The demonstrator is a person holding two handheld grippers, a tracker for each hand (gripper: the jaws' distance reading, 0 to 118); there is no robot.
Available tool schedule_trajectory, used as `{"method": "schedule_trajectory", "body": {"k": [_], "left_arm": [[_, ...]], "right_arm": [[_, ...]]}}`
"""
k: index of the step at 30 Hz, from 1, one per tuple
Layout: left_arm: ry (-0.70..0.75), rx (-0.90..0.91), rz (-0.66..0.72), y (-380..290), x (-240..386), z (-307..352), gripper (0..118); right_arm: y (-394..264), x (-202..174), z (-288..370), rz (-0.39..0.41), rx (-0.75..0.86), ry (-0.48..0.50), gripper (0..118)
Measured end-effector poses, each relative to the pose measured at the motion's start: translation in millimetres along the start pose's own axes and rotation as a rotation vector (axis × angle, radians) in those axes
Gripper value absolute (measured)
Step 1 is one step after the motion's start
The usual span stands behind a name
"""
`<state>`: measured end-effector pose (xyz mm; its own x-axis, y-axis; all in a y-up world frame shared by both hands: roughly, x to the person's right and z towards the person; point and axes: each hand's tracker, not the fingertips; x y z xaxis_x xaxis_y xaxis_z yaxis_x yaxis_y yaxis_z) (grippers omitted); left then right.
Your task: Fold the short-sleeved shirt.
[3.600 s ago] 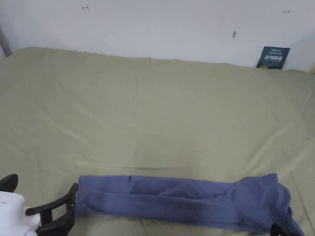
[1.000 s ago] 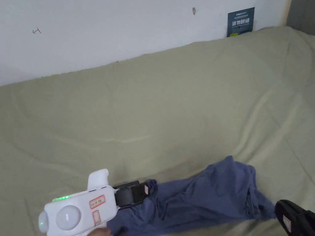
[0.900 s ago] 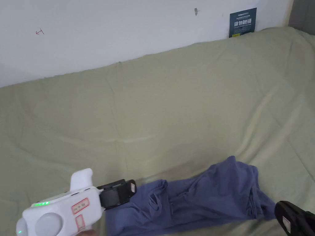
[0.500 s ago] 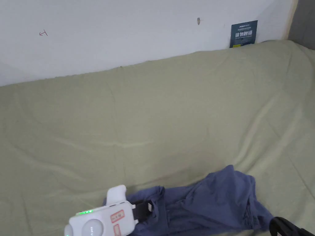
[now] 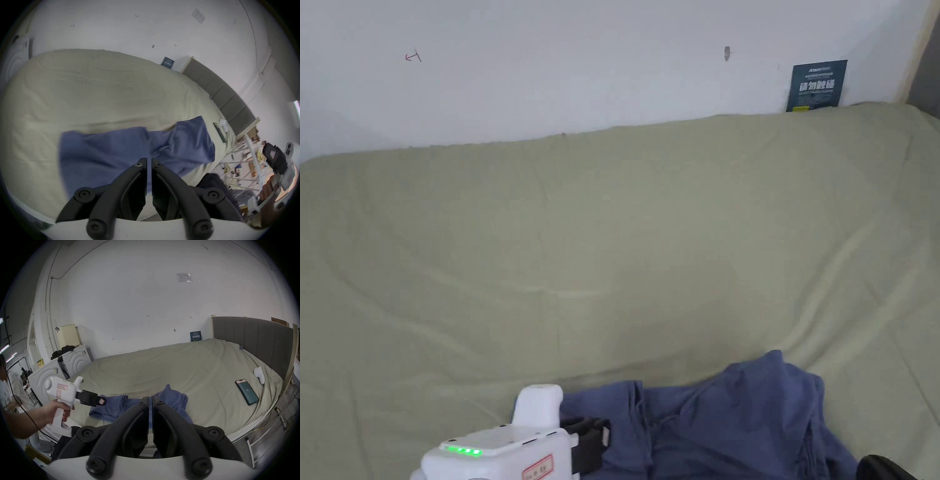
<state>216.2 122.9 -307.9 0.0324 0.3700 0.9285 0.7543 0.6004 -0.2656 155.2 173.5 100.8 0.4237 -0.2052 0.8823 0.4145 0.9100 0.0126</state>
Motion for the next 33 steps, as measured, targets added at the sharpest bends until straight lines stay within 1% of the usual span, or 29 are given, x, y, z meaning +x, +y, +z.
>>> {"method": "schedule_trajectory", "body": {"k": [2,4,5,6,7,8,10,12,14,16,18,19,20,21,22,23,24,25,26,27,28,29,30,31,32,33], "left_arm": [[0.040,0.023,-0.046,-4.9,-9.5,16.6,6],[0.036,0.034,-0.012,-6.3,-21.6,23.8,9],[0.017,0.064,0.038,-6.5,-29.8,28.7,28],[-0.012,0.097,0.070,-6.7,-38.3,33.9,75],[-0.043,0.108,0.090,-5.3,-49.5,37.1,102],[-0.041,0.083,0.082,-3.4,-62.1,37.8,107],[-0.046,0.118,0.121,-1.7,-89.4,43.2,107],[-0.079,0.006,0.210,2.9,-126.4,33.3,107],[-0.135,-0.030,0.303,-0.1,-162.0,20.1,107],[-0.267,-0.091,0.453,-5.1,-194.7,-1.3,107],[-0.459,-0.169,0.659,-19.1,-223.7,-32.4,107],[-0.552,-0.155,0.733,-27.1,-233.2,-42.7,107],[-0.645,-0.070,0.760,-28.8,-240.9,-49.4,107],[-0.732,-0.019,0.814,-28.5,-244.2,-58.3,107],[-0.720,-0.025,0.852,-28.7,-243.5,-67.8,107],[-0.714,-0.011,0.858,-28.2,-241.0,-75.0,103],[-0.728,0.000,0.837,-27.1,-233.0,-81.0,96],[-0.698,-0.020,0.796,-24.9,-227.5,-87.5,84],[-0.628,-0.050,0.753,-22.3,-220.9,-91.7,57],[-0.534,-0.098,0.716,-21.4,-215.1,-96.9,10],[-0.421,-0.149,0.676,-21.7,-207.3,-102.0,7],[-0.442,-0.110,0.682,-27.8,-214.9,-93.2,7],[-0.577,-0.058,0.746,-23.6,-214.4,-89.2,7],[-0.519,-0.083,0.762,-21.5,-212.5,-83.5,7],[-0.474,-0.091,0.744,-20.0,-209.1,-82.0,7],[-0.435,-0.092,0.693,-16.3,-205.0,-76.0,7]], "right_arm": [[-3.8,-11.2,-6.0,0.023,-0.016,0.027,5],[-5.9,-20.6,-10.1,0.040,-0.031,0.061,5],[-7.3,-25.2,-10.9,0.048,-0.032,0.076,5],[-7.9,-28.9,-11.0,0.052,-0.030,0.082,5],[-7.7,-32.1,-11.1,0.053,-0.031,0.089,5],[-6.8,-34.3,-11.1,0.053,-0.034,0.095,5],[-6.9,-36.7,-9.8,0.056,-0.036,0.095,5],[-7.9,-36.6,-11.8,0.068,-0.049,0.086,5],[-9.5,-36.4,-16.6,0.079,-0.076,0.071,5],[-10.4,-35.9,-22.0,0.071,-0.098,0.062,5],[-9.8,-36.4,-25.7,0.064,-0.108,0.059,5],[-9.1,-37.7,-27.3,0.063,-0.111,0.057,5],[-8.4,-39.1,-29.0,0.065,-0.115,0.055,5],[-7.9,-40.3,-31.4,0.070,-0.121,0.054,5],[-7.4,-41.5,-33.8,0.075,-0.127,0.052,5],[-7.1,-42.5,-36.5,0.078,-0.131,0.050,5],[-6.6,-43.1,-40.1,0.079,-0.139,0.050,5],[-6.0,-43.9,-43.7,0.079,-0.146,0.048,5],[-5.5,-44.8,-46.7,0.079,-0.149,0.047,5],[-4.7,-45.5,-48.9,0.079,-0.152,0.048,5],[-3.9,-46.5,-51.0,0.078,-0.154,0.050,5],[-4.0,-47.3,-52.3,0.078,-0.155,0.052,5],[-3.3,-48.5,-53.5,0.080,-0.155,0.055,5],[-2.7,-50.0,-54.2,0.084,-0.156,0.058,5],[-2.3,-51.2,-54.5,0.089,-0.155,0.061,5],[-2.0,-52.2,-54.3,0.092,-0.154,0.063,5]]}}
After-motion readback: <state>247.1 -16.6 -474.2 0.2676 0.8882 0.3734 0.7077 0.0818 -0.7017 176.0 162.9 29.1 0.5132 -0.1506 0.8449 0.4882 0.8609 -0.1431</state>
